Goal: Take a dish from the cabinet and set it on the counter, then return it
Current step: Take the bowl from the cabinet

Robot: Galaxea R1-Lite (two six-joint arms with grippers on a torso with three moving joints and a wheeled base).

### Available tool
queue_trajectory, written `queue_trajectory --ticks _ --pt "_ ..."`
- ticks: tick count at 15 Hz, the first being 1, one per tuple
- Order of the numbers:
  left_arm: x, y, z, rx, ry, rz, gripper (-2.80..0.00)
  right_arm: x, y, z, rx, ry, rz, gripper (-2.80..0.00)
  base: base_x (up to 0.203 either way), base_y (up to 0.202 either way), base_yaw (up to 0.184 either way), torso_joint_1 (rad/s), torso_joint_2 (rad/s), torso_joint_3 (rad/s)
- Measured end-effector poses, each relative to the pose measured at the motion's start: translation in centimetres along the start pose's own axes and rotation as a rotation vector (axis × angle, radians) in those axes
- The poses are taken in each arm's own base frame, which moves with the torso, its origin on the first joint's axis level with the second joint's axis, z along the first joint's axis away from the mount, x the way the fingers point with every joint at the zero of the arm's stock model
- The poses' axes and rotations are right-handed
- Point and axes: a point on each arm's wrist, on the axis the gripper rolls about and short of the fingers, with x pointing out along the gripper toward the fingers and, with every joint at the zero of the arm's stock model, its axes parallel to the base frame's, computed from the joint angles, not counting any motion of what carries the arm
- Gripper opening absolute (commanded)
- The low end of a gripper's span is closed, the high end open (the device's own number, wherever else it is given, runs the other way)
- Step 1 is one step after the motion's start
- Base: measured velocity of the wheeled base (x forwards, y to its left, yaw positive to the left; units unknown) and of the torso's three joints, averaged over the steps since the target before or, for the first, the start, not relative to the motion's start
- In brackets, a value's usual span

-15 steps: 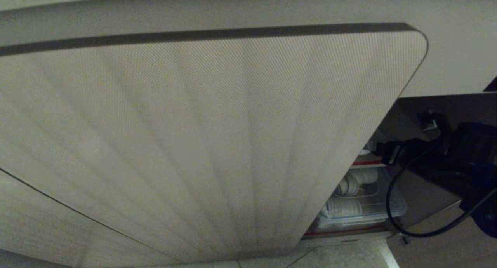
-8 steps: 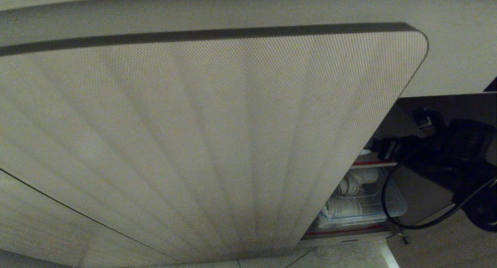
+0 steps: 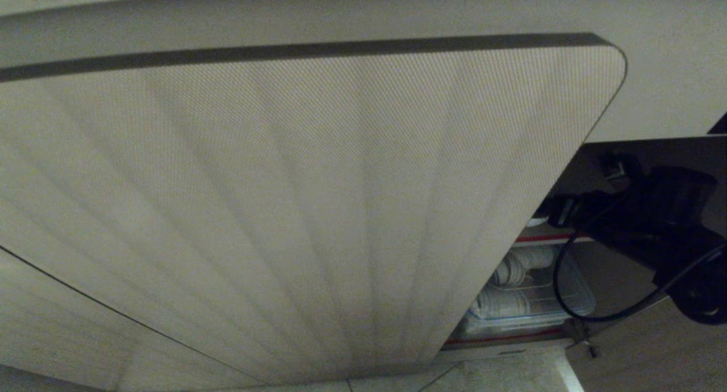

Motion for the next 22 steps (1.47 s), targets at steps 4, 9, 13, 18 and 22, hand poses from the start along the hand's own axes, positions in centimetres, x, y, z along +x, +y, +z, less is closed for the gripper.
queue_trajectory --ticks 4,9,13,18,22 --pt "0.0 0.0 0.0 0.0 0.0 0.0 -2.8 0.5 -0.1 0.1 0.01 0.02 -0.002 0.0 0.0 0.0 0.0 0.0 0.0 0.0" --pt "0.0 0.0 0.0 0.0 0.0 0.0 -2.8 1.0 -0.3 0.0 0.002 0.084 -0.003 0.0 0.0 0.0 0.0 0.0 0.0 0.0" --pt "0.0 0.0 0.0 0.0 0.0 0.0 -2.8 1.2 -0.4 0.0 0.005 0.133 -0.007 0.0 0.0 0.0 0.0 0.0 0.0 0.0" --pt "0.0 0.0 0.0 0.0 0.0 0.0 -2.8 1.2 -0.5 -0.2 0.005 0.201 -0.021 0.0 0.0 0.0 0.0 0.0 0.0 0.0" --pt "0.0 0.0 0.0 0.0 0.0 0.0 -2.8 1.7 -0.6 0.4 0.004 0.2 -0.023 0.0 0.0 0.0 0.0 0.0 0.0 0.0"
